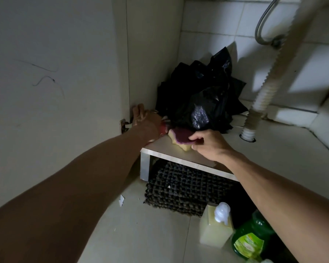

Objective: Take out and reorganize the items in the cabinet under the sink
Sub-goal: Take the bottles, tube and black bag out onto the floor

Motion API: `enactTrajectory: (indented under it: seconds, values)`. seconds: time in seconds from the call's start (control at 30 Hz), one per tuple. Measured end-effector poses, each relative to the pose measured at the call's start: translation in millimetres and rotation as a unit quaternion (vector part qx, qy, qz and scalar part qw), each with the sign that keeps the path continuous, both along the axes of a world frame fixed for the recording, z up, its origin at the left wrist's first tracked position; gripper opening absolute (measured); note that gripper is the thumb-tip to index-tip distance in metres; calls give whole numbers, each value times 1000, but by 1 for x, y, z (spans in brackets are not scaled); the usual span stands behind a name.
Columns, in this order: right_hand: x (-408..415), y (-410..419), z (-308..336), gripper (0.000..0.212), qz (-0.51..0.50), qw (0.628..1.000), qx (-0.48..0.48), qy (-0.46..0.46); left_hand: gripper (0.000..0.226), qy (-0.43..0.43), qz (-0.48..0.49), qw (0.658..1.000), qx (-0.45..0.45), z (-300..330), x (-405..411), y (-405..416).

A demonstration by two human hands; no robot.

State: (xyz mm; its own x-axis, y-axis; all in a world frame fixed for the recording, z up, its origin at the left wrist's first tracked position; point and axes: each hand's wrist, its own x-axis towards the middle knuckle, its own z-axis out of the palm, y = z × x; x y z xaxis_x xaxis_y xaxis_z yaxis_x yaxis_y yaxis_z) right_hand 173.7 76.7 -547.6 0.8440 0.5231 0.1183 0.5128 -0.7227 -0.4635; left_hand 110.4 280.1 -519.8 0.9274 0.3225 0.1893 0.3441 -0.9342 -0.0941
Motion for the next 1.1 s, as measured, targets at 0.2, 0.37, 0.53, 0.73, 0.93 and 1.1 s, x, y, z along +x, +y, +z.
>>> enactTrajectory:
  seconds: [0.2, 0.37, 0.53, 0.73, 0.93, 1.1]
  values:
    - [-21, 7, 5, 45, -34, 999, -1, 19, 51, -29, -4, 999, 15, -8, -17, -14]
    - [-26, 21, 5, 65, -107, 994, -32, -2, 25, -165, 37, 972, -161, 11, -22, -13]
    - [-41, -3, 23, 38, -77, 996, 19, 39, 20, -193, -45, 943, -267, 24, -49, 1]
    - [-63, -50, 44, 21, 38, 985, 48, 161, 37, -105, -99, 892, -428, 46, -90, 15]
    - [-115, -84, 44, 26, 114, 939, -66, 318, 94, 80, -114, 890, -434, 54, -127, 21]
    - [-165, -96, 3, 44, 112, 921, -328, 179, 37, 193, -165, 904, -343, 30, -144, -26]
